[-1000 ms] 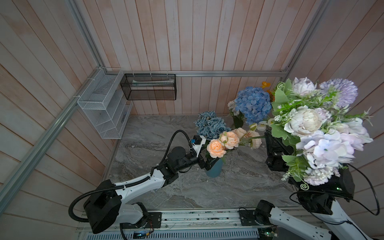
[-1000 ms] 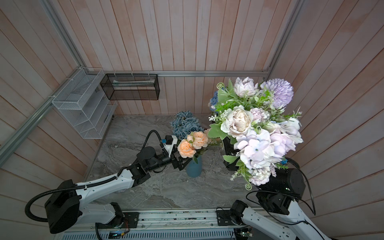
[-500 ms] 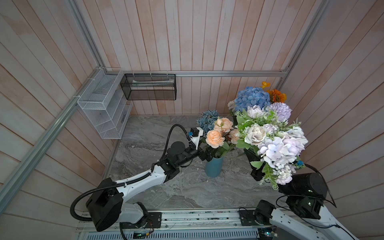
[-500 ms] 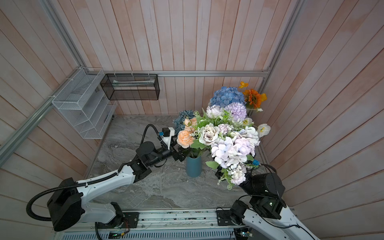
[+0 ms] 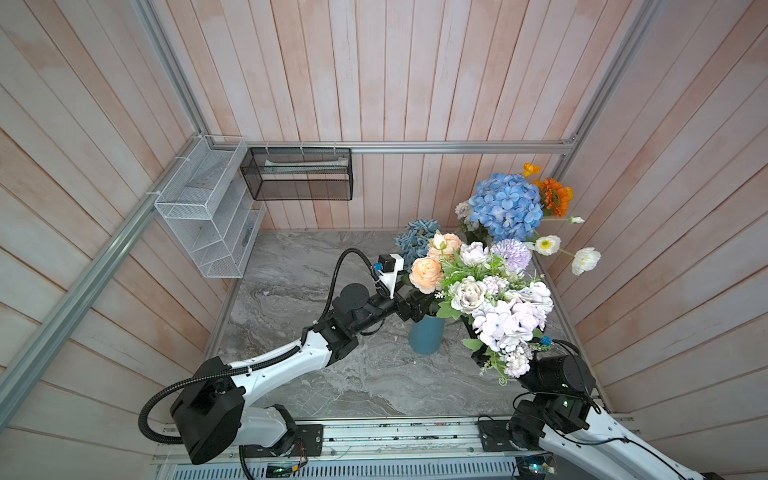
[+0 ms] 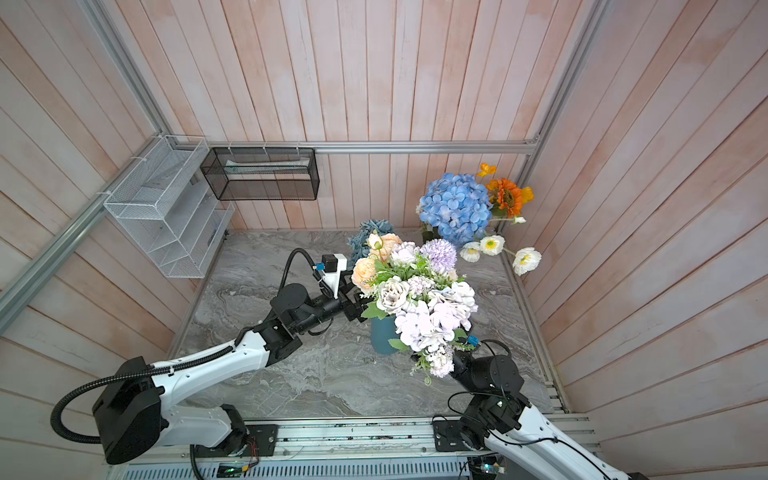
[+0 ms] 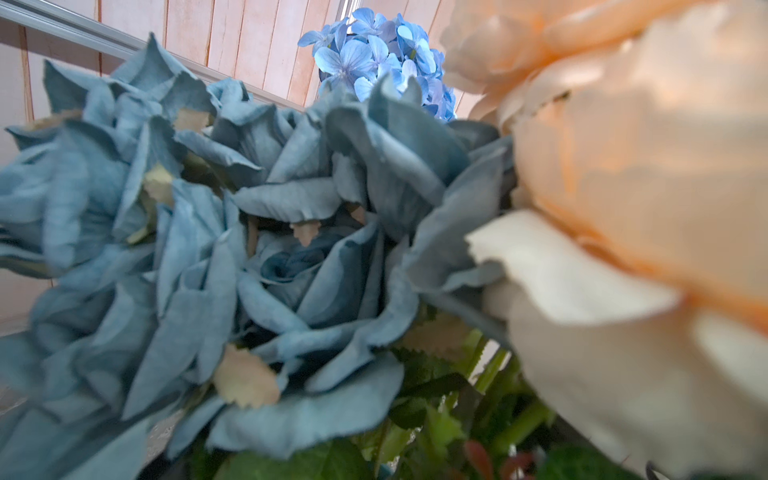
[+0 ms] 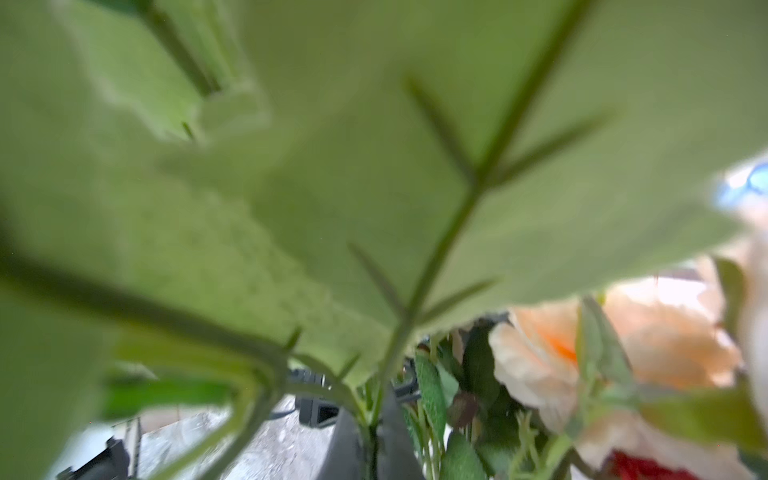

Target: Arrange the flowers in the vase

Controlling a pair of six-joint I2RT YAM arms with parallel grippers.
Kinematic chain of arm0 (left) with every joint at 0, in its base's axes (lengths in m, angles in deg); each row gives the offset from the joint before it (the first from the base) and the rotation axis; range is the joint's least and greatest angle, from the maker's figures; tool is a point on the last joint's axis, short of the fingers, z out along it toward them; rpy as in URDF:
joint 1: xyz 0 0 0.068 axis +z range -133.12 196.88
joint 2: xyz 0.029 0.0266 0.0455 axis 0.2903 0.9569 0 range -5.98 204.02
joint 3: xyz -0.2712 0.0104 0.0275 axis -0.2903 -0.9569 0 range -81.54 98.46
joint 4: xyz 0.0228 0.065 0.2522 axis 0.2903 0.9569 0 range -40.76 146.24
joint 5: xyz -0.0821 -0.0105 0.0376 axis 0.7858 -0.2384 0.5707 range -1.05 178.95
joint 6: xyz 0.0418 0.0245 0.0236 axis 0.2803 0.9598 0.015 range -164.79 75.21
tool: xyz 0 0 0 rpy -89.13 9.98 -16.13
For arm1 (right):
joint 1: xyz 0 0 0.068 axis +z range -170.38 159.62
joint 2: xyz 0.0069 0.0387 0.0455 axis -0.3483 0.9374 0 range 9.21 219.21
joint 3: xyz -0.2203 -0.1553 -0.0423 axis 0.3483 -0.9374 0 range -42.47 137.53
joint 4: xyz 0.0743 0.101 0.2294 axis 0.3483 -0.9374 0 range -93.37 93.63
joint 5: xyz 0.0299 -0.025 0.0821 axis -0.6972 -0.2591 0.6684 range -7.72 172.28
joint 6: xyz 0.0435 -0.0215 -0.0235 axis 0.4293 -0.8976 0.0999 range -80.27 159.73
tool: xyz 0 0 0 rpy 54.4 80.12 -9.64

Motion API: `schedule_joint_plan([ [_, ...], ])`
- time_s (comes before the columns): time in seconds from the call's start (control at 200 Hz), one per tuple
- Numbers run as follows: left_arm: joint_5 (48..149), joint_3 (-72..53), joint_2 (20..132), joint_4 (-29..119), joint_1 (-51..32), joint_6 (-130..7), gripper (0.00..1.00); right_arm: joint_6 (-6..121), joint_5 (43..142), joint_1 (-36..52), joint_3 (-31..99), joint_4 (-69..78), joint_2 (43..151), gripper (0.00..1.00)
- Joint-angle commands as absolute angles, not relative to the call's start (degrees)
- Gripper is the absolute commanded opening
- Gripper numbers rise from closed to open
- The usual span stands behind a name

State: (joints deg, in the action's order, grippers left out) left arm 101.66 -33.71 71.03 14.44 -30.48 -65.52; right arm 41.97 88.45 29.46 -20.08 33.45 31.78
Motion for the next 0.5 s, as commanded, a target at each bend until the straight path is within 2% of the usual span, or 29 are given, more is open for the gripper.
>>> schedule_joint_plan([
  [0.0, 100.0, -34.9, 69.7, 12.8, -30.2, -66.5, 0.98, 35.9, 91.9, 29.6, -21.7, 41.9, 32.9, 0.0],
  [0.205, 100.3, -35.5, 69.5, 12.2, -30.2, -67.2, 0.97, 28.3, 92.8, 29.5, -25.2, 48.9, 34.6, 0.0],
  [0.495, 100.5, -35.8, 69.2, 12.0, -30.1, -67.5, 0.96, 25.7, 94.1, 29.6, -27.6, 55.9, 39.8, 0.0],
])
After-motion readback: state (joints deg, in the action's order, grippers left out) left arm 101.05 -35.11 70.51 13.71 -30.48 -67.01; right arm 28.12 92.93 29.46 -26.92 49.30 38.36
